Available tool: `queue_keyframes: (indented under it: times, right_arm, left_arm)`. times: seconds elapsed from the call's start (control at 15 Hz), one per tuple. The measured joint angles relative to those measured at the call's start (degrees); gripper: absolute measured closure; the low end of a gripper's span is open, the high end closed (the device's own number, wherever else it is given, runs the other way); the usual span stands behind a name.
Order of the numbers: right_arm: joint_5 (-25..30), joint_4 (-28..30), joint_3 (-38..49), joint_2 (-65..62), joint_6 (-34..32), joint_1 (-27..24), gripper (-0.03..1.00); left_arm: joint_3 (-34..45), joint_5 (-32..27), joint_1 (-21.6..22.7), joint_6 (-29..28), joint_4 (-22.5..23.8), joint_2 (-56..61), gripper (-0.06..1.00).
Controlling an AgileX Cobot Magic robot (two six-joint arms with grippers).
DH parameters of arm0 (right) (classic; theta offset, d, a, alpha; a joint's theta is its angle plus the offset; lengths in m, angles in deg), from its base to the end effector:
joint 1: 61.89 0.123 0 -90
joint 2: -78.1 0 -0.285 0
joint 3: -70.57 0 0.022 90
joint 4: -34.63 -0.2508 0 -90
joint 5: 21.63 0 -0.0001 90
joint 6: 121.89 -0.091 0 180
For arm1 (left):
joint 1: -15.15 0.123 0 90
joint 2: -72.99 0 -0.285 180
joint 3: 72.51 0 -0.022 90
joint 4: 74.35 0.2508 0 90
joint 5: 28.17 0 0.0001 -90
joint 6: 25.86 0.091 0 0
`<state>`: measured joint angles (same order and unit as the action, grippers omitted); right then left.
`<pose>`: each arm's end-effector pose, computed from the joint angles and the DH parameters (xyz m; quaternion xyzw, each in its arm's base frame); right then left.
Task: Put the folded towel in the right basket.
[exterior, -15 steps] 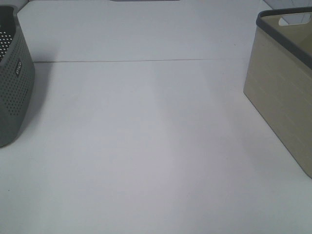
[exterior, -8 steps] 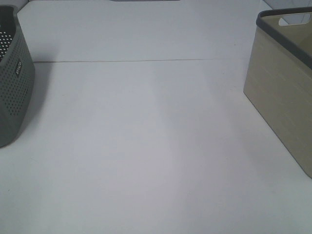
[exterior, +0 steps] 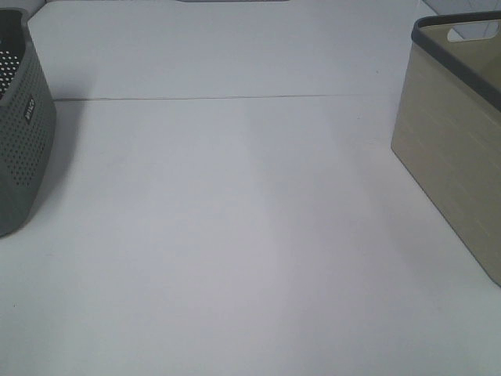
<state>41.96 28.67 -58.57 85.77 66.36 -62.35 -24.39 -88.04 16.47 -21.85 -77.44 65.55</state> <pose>-0.0032 0.0085 0.2626 -0.0617 0.8718 0.0151 0.4858 -0.0060 -0.0044 0.2808 0.0209 0.8448 -0.0021 0.5346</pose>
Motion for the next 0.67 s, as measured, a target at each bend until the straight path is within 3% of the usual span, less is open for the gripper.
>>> queue_keyframes:
  times: [0.67]
  right_arm:
    - [0.0, 0.0, 0.0, 0.0, -0.2, 0.0, -0.01]
  left_arm:
    - [0.0, 0.0, 0.0, 0.0, 0.0, 0.0, -0.05]
